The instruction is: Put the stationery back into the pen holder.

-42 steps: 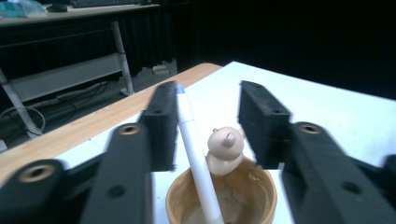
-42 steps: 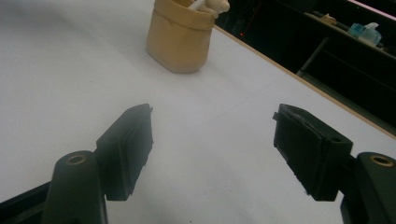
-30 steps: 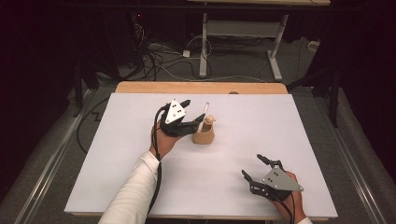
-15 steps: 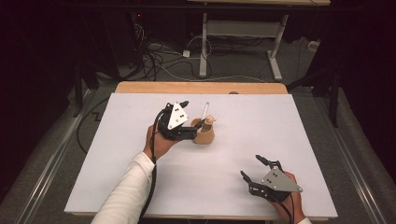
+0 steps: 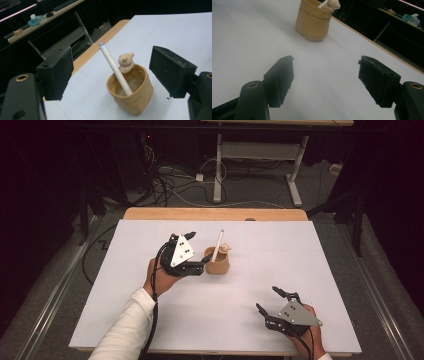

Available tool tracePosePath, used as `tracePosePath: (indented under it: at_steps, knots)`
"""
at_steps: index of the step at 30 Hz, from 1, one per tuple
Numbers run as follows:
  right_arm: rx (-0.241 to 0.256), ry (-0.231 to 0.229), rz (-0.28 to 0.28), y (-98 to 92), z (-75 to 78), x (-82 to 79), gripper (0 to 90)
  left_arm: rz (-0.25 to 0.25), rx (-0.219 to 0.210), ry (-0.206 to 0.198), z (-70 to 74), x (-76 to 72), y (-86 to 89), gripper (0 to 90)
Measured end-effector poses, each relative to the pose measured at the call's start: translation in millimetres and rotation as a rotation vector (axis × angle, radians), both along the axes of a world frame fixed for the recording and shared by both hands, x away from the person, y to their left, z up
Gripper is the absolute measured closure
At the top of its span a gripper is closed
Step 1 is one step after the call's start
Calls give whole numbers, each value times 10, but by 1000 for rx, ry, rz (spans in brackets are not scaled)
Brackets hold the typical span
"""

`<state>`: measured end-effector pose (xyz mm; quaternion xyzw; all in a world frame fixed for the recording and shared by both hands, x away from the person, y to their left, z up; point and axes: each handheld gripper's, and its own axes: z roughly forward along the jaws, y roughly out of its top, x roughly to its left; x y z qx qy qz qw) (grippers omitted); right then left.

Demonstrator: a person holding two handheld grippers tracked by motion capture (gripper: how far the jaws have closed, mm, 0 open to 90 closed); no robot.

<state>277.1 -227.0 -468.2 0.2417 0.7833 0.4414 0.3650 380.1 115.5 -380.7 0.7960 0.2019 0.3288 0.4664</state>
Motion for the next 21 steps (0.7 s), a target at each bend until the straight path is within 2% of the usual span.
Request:
tracePosePath:
  at_steps: [17, 21]
  knots:
    - [-2, -2, 5, 14, 9, -10, 281, -25, 33, -32, -29, -279, 165, 189]
    - [-1, -2, 6, 18, 9, -13, 281, -25, 30, -36, -57, -346, 215, 189]
